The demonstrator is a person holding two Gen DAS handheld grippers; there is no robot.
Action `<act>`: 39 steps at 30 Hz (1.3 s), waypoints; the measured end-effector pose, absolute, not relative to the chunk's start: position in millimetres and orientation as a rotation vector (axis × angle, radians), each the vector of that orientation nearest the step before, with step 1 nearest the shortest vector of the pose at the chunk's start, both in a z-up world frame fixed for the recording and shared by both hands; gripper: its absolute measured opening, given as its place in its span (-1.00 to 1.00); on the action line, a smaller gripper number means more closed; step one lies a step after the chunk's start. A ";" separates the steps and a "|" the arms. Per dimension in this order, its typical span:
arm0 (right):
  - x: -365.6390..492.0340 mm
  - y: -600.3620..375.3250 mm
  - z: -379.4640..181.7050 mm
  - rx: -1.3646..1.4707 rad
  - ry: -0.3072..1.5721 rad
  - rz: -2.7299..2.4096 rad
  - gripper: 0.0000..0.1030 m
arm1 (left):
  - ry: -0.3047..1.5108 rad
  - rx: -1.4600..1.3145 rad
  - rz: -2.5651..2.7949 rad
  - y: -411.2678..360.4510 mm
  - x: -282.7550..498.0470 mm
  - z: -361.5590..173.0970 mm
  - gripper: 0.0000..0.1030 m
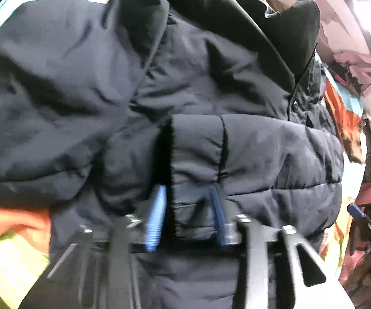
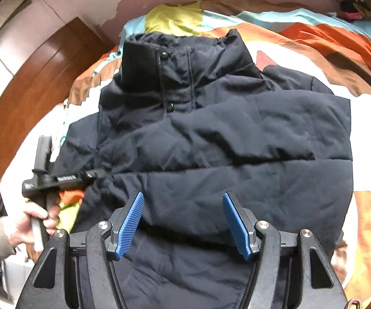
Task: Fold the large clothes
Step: 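Grasp the other jacket sleeve with the left tool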
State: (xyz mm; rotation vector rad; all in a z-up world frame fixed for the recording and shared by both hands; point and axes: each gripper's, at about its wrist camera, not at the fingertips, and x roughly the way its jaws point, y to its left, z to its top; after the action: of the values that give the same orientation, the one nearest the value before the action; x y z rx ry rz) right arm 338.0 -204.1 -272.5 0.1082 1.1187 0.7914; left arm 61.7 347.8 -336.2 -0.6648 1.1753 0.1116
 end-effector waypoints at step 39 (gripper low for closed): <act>366.7 -118.8 -320.3 -0.222 1.005 0.731 -0.85 | 1.158 -0.400 0.343 361.4 1.1 -310.5 -0.88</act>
State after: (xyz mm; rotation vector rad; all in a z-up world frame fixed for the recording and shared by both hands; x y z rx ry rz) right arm 366.7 -118.8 -320.3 -0.2218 1.0050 0.7305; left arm 1.1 361.4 -310.5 -0.4004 1.1584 0.3425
